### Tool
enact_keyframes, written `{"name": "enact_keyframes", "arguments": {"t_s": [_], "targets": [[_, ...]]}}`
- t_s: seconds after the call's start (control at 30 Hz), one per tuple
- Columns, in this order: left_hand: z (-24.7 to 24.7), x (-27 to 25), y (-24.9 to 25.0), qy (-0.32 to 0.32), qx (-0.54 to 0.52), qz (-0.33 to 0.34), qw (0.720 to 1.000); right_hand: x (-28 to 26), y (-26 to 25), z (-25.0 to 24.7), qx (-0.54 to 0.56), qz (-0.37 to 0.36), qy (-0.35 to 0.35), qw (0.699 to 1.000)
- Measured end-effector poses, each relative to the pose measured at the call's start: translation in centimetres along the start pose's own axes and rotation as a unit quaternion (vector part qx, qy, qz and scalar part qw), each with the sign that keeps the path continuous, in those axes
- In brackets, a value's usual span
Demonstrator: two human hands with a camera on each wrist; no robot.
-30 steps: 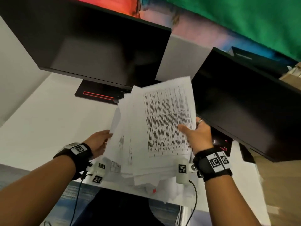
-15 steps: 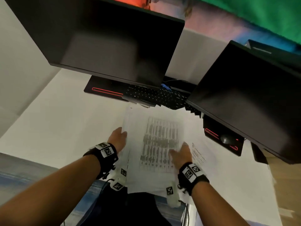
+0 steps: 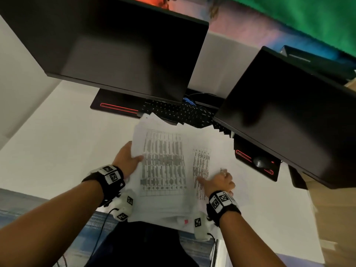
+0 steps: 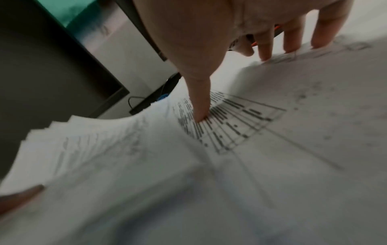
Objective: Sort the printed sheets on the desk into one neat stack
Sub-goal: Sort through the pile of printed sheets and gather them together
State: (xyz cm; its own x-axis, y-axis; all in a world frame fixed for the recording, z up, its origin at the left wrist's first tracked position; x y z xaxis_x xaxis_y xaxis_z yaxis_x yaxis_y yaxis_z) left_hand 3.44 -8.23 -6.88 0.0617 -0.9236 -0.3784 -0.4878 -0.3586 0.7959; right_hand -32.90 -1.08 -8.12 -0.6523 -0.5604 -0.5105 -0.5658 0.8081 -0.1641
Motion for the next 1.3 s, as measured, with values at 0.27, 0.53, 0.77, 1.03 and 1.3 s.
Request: {"name": "enact_keyframes", "arguments": {"t_s": [0.27, 0.53, 0.77, 1.03, 1.3], "targets": [[-4.1, -0.7, -0.2, 0.024, -0.043, 0.002, 0.999, 1.5, -1.5, 1.2, 0.087, -0.046, -0.039, 0.994], [-3.3, -1.1, 0.5, 0.002, -0.107, 0.014, 0.994, 5.1, -3.9, -3.1, -0.111, -0.165, -0.003, 0.98], [-3.6, -1.9, -0.8, 0.004, -0.129, -0.01, 0.992, 6.4, -4.8, -1.9, -0.164, -0.179, -0.069, 0.968], [-3.6, -1.6, -1.6, -0.002, -0.129, -0.011, 0.992, 3.2, -4.2, -4.9, 0.032, -0.194, -0.066, 0.978], [-2.5, -1.5, -2.0, -0.026, -0.055, -0.031, 0.998, -7.0, -7.1, -19.9, 0.122, -0.304, 0.173, 0.929]]}}
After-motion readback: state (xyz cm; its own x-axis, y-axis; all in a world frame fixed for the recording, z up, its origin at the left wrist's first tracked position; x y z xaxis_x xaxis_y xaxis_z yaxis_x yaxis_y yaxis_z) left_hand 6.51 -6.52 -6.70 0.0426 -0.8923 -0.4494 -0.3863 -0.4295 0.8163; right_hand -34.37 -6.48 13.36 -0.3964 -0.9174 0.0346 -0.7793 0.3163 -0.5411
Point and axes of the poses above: each hand's wrist, its own x-axis towards the middle knuckle, its own z-axis out of the palm, y = z × x, the point moved 10 cm from there along x, towards the middle knuckle, and after that the axes turned 5 degrees about z, right-handed, at the moved point
